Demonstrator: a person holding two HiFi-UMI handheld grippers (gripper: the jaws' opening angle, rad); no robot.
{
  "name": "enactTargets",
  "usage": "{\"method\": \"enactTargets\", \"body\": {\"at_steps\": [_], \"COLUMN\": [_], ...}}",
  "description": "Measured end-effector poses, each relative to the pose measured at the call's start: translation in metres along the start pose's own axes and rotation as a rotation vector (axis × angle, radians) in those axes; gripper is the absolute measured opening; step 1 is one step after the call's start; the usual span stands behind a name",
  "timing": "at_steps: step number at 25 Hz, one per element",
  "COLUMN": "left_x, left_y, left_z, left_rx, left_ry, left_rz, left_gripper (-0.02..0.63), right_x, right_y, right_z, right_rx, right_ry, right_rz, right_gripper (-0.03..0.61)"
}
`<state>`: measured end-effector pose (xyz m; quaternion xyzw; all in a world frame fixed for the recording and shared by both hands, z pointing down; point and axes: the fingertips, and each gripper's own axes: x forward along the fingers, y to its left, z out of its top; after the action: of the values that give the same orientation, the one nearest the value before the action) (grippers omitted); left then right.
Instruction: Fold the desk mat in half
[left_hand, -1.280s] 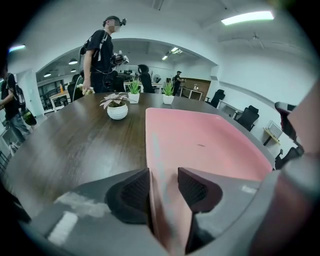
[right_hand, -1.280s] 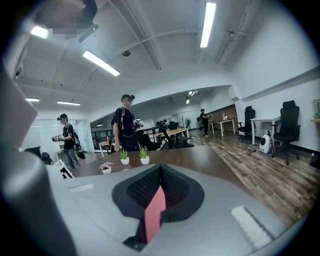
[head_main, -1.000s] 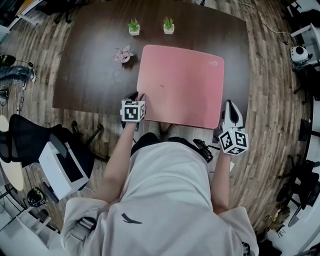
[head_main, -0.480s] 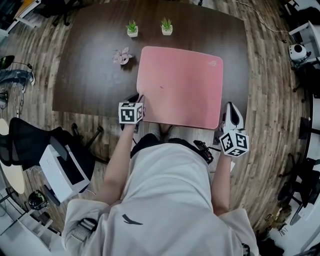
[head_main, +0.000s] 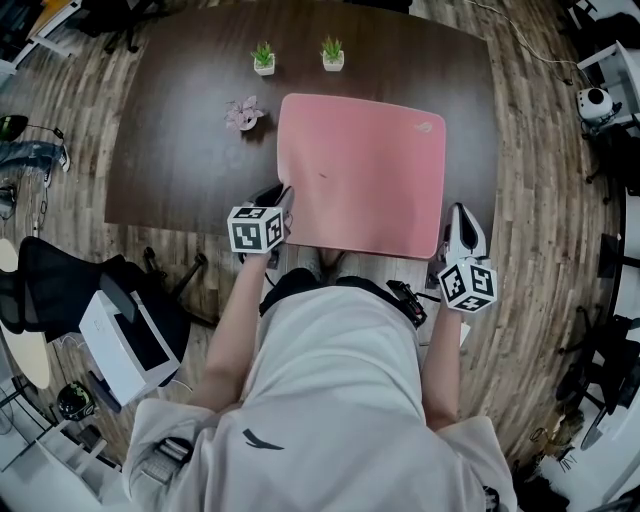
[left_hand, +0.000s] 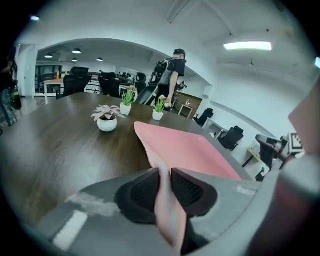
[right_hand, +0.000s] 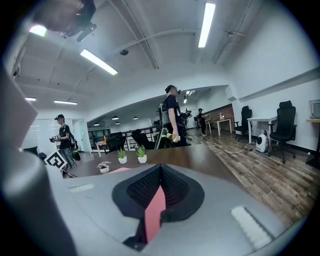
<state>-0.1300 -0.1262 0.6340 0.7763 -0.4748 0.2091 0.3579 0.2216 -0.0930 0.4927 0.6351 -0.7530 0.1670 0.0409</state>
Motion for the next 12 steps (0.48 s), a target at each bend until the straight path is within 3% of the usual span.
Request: {"method": "enactTargets", "body": {"at_steps": [12], "left_x": [0.007], "left_y": [-0.071], "left_z": [0.036], "left_rx": [0.030], "left_ry": [-0.063], "left_rz": [-0.181], "left_gripper": [0.087], "right_x": [-0.005], "right_y": [-0.007], "right_z": [0.001], "right_rx": [0.011], "right_ry": [-0.008], "right_rz": [-0.022], "right_gripper": [0.003]}}
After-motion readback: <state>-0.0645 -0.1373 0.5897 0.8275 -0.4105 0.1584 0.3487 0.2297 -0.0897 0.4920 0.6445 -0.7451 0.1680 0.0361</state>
